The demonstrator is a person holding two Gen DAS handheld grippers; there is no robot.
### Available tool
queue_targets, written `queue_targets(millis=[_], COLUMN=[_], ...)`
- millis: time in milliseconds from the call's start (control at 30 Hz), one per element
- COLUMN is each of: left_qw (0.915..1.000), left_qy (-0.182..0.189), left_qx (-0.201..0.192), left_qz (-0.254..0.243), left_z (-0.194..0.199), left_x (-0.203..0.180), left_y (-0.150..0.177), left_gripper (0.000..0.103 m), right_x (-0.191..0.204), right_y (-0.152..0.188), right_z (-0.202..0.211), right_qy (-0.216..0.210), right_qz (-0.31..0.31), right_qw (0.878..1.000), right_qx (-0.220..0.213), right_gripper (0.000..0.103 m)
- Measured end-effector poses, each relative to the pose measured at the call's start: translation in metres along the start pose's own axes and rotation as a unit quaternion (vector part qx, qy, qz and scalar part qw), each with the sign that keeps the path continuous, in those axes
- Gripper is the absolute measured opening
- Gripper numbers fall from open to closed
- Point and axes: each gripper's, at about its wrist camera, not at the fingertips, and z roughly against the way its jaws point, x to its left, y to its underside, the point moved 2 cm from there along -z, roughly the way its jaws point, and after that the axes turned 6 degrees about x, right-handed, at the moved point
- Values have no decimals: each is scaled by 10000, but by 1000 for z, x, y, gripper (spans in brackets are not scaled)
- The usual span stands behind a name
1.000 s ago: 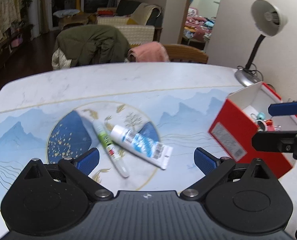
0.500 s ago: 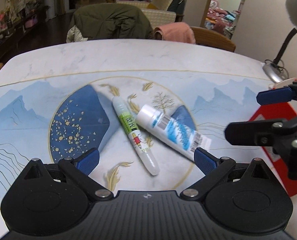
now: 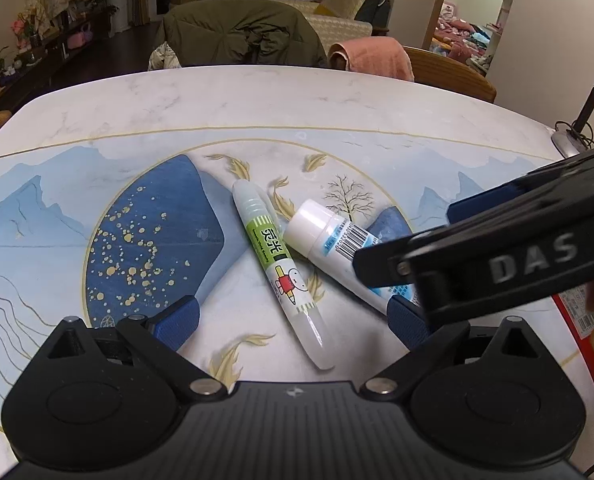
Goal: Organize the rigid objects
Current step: 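Grasp the green-capped glue stick with the left tool while the right tool grasps the white tube, then carry the glue stick and white tube over the shoebox with both tools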
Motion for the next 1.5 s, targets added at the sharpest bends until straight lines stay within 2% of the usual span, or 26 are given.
queue_targets(millis=[133, 367, 467, 700, 767, 1033, 1500], left_qw=[9999, 9999, 9997, 9995, 9996, 10000, 10000], left_qy=[-65, -134, -156, -75, -74, 27, 90], left_qx=[-80, -39, -77, -119, -120, -27, 19], left_qz=[21, -62, -143, -284, -257, -14, 21], left_z=[-3, -10, -11, -12, -12, -11, 14], left_x=[-1, -4, -6, -9, -8, 2, 0], left_y=[-2, -3, -4, -7, -8, -12, 3], left_gripper=[99, 70, 60, 40, 28, 17, 17], right_x=[2, 7, 8, 3, 1, -15, -9], right_y=[-4, -11, -12, -13, -13, 2, 56], right_z=[-12, -25, -30, -34, -32, -20, 25], right_qy=[-77, -119, -65, -84, -102, 54, 29], right_qz=[70, 163, 225, 44, -69, -641, -1307], right_qw=[9999, 9995, 9994, 9997, 9997, 9978, 9914], right_qx=[122, 229, 261, 242, 206, 127, 21], right_gripper=[82, 70, 60, 47, 41, 37, 36])
